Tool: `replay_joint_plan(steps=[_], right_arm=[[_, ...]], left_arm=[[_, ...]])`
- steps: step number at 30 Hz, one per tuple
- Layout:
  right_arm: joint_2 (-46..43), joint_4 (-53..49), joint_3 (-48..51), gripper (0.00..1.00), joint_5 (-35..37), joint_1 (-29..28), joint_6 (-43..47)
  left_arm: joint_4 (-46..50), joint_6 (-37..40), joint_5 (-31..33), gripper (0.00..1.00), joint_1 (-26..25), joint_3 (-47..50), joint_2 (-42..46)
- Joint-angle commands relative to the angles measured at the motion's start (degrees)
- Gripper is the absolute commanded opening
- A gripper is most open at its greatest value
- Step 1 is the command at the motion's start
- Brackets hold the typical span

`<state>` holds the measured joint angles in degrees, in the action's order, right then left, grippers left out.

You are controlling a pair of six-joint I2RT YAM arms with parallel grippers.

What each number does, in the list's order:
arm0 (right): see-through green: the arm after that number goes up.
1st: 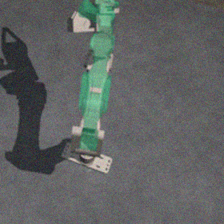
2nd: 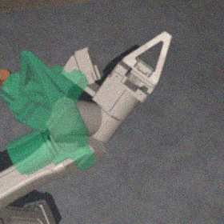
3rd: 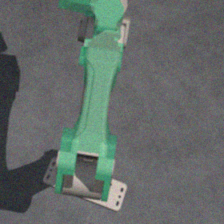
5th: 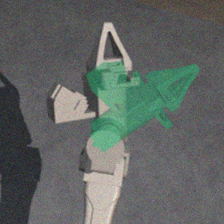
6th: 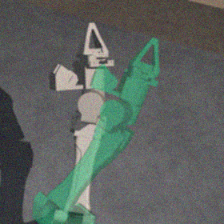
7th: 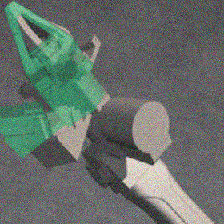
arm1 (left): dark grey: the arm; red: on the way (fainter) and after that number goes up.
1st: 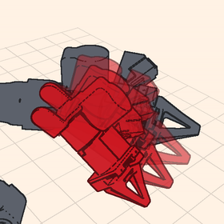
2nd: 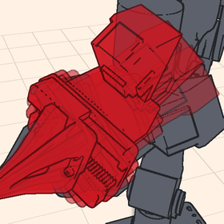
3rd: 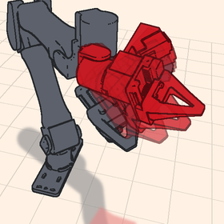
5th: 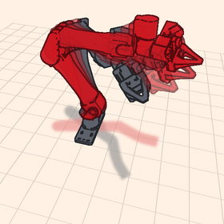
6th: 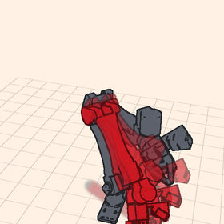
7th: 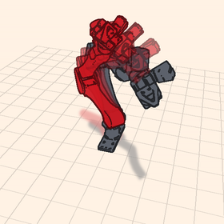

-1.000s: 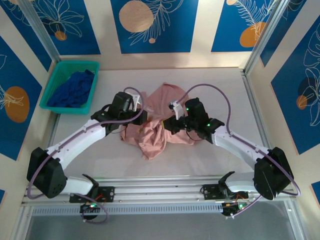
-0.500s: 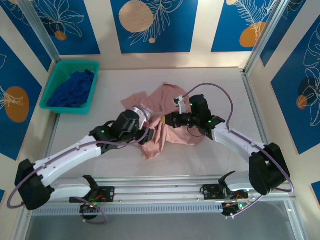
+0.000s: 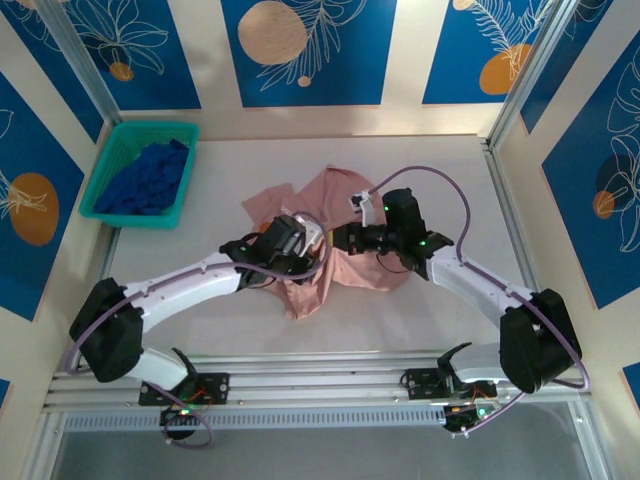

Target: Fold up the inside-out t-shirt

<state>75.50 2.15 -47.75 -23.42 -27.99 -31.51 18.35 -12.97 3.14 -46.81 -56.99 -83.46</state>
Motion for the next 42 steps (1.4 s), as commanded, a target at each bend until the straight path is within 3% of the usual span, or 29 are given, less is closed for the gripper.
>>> replay_joint_plan(steps=[1,6,10,11,14,16,20,26,34,42], right_arm=[[-2.0,0.0,1.3,0.00,-1.6,0.4,0.3],[-4.0,-3.9,2.0,0.00,1.7,1.1,2.3],[-5.2,-14.7,-0.4,0.01,15.9,0.8,3.0],[-5.0,-17.5,-1.3,0.06,19.1,0.7,3.1],[-4.8,-22.1,-2.9,0.15,24.5,0.3,5.0],[-5.0,-24.4,-4.3,0.23,27.8,-0.7,8.0],[-7.0,-25.8,-5.6,0.34,32.2,-4.0,14.9],[-11.9,-25.9,-5.1,0.40,36.8,-9.9,24.3],[-12.3,-22.6,-5.0,0.61,33.8,-13.8,30.3],[-5.2,-19.6,-9.3,0.63,31.4,-13.7,33.8]], left_arm=[[-3.6,-0.1,-2.0,0.30,2.8,-1.4,-1.0],[-7.4,0.1,-12.3,0.00,5.0,-1.2,0.7],[-19.3,-1.8,-29.4,0.00,8.0,5.7,11.3],[-23.4,-3.2,-32.6,0.00,9.4,8.1,14.6],[-31.2,-5.7,-38.7,0.00,13.2,13.1,21.9],[-31.3,-5.1,-41.1,0.00,14.6,13.7,23.7],[-28.6,-3.0,-43.1,0.00,15.6,12.9,24.2],[-26.0,-1.5,-41.9,0.00,15.8,11.9,23.7],[-24.7,-1.3,-42.3,0.00,15.8,11.4,23.5],[-24.4,-1.1,-42.7,0.00,15.8,11.6,23.8]])
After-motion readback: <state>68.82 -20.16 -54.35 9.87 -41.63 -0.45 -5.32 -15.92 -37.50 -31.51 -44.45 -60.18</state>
